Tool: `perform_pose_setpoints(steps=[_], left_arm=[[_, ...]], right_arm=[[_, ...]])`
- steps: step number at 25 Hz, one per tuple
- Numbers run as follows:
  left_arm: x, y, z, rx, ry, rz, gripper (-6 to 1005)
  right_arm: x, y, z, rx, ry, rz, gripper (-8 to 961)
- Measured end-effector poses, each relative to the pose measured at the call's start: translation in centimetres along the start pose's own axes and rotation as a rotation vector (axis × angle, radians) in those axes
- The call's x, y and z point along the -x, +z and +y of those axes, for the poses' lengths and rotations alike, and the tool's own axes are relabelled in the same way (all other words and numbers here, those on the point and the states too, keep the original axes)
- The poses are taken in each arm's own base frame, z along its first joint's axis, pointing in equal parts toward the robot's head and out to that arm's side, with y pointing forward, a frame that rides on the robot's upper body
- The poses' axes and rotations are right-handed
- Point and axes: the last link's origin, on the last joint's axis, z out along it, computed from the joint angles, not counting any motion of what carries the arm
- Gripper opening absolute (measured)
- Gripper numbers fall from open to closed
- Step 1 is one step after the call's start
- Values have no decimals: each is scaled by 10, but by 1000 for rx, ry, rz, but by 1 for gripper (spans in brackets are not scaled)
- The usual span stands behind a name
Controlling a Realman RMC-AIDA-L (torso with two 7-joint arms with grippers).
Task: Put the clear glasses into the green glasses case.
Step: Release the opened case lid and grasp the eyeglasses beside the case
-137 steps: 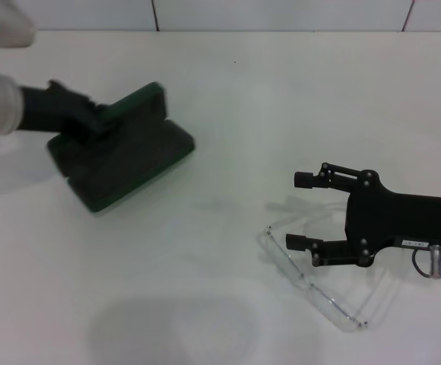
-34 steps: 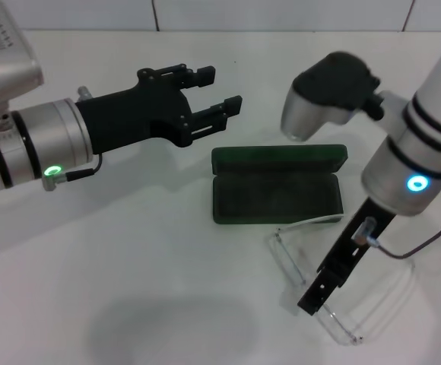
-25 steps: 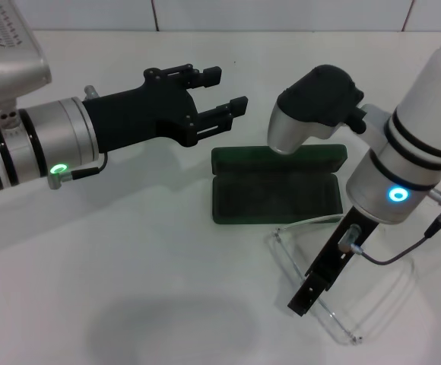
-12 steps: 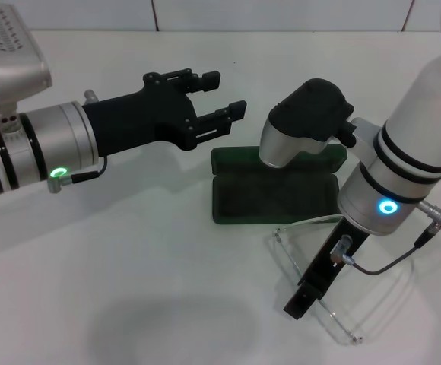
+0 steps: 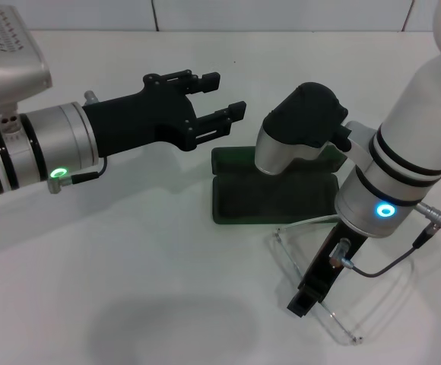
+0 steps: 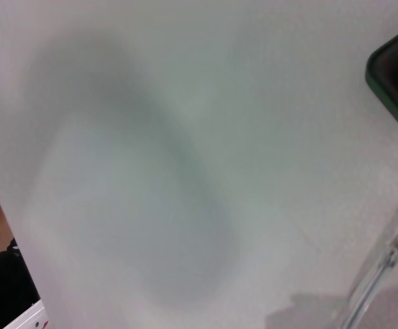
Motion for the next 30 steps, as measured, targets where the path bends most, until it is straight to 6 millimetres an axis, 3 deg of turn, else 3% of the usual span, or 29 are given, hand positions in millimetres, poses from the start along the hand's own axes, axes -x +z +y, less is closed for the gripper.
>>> perform_pose_setpoints(steps=[2, 18, 23, 30], left_arm=[[0, 0, -1, -2, 0, 0, 600], [-2, -2, -2, -7, 9, 2, 599], [-3, -2, -2, -7, 9, 4, 598], [-4, -4, -4, -17, -25, 18, 598]], right_arm=[[1, -1, 1, -2, -5, -2, 485], [-1, -12, -4, 14, -6, -3, 301], [-5, -19, -10, 37, 5, -28, 188], [-26, -40, -28, 139, 19, -154, 179]])
